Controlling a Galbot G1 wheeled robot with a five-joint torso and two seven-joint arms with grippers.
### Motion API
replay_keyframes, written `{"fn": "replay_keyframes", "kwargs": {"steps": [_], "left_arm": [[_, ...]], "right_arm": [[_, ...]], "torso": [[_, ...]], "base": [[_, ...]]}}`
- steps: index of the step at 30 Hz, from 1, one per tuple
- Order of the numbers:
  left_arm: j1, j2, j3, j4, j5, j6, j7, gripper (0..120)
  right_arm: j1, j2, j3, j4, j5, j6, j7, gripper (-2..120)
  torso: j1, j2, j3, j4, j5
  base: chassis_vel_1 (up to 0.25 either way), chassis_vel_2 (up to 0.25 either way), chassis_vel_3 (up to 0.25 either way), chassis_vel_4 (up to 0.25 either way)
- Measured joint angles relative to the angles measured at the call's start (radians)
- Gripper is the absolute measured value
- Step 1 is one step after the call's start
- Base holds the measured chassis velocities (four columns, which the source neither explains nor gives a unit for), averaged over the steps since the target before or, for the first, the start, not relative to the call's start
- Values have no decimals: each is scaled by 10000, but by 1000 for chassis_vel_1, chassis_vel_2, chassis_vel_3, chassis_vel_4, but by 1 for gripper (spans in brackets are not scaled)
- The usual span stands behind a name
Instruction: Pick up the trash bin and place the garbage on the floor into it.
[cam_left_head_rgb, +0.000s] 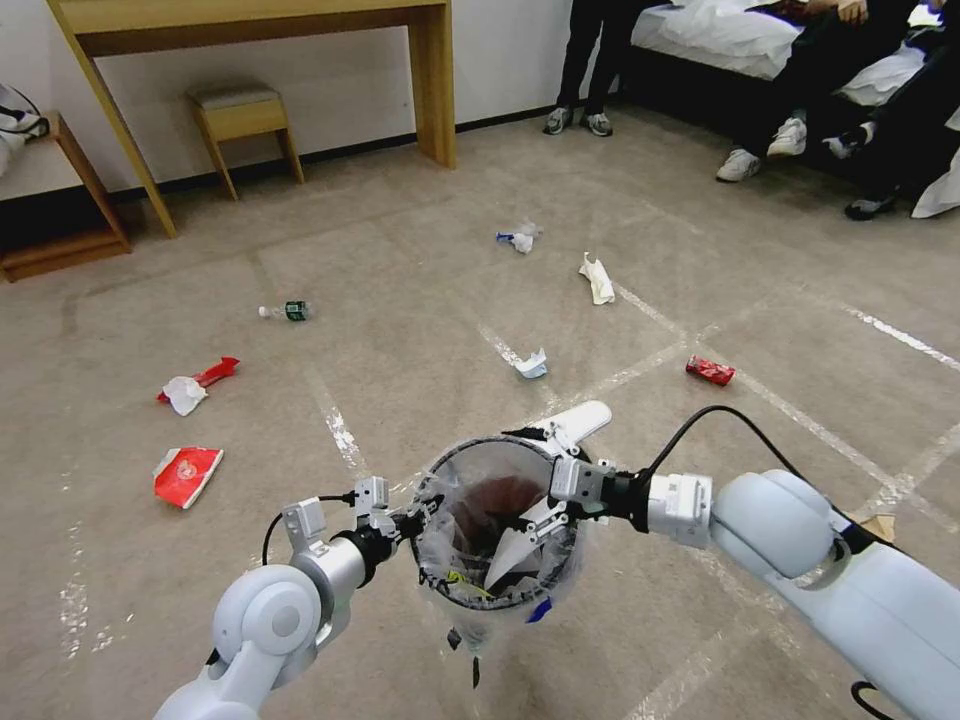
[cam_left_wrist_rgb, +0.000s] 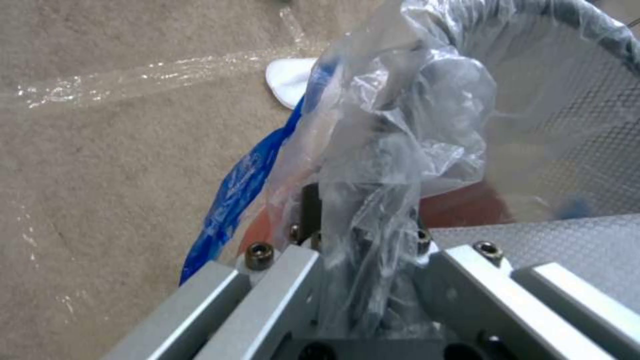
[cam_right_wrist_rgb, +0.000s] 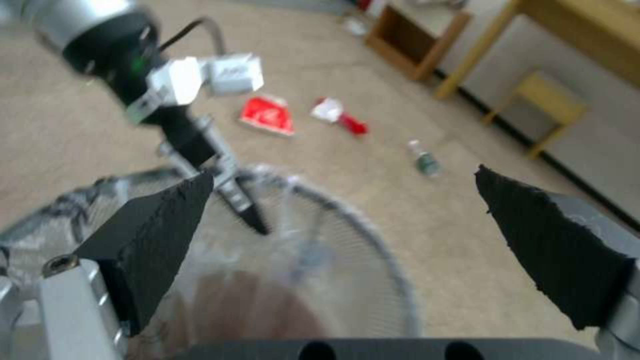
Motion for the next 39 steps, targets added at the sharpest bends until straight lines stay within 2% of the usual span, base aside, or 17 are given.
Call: {"fn": "replay_keyframes", "kwargs": {"steps": [1,4,10,11,12,13,14,16,18,29,39], "left_arm": [[0,0,0,0,0,0,0,1],[-176,-8,28,122,4,-24,3,1],[-45,-47,-82,134,219,-100,93,1],[-23,-48,-104,132,294,-108,126,1],[28,-16,-178,125,554,-174,282,1],[28,-16,-178,125,554,-174,282,1],[72,-2,-211,111,751,-215,391,1],[109,-2,-227,98,911,-268,488,1],[166,-48,-263,41,1311,-398,649,1],[-125,-214,-143,137,1919,-512,806,1],[-191,-333,-75,328,2260,-585,977,1]], "right_arm": [[0,0,0,0,0,0,0,100],[-971,-479,1359,358,656,75,134,100],[-1329,-421,1749,396,1003,241,539,100],[-1379,-277,1786,364,1035,244,688,100],[-1528,346,1928,115,886,257,988,100],[-1528,346,1928,115,886,257,988,100],[-1702,764,2051,-54,749,266,1228,100],[-1797,983,2120,-138,695,280,1333,100],[-2149,1560,2437,-367,524,370,1600,100],[-3660,2838,4032,-894,-264,1088,1712,100],[-4293,3669,5066,-1082,-655,1381,1737,100]], "torso": [[0,0,0,0,0],[0,0,0,-3,0],[0,0,0,1,3],[0,0,0,2,3],[0,0,0,1,1],[0,0,0,1,1],[0,0,0,1,3],[0,0,0,0,3],[0,0,0,2,2],[0,0,0,0,2],[0,0,0,0,2]], "base": [[0,0,0,0],[0,0,0,0],[0,0,0,0],[0,0,0,0],[0,0,0,0],[0,0,0,0],[0,0,0,0],[0,0,0,0],[0,0,0,0],[0,0,0,0],[0,0,0,0]]}}
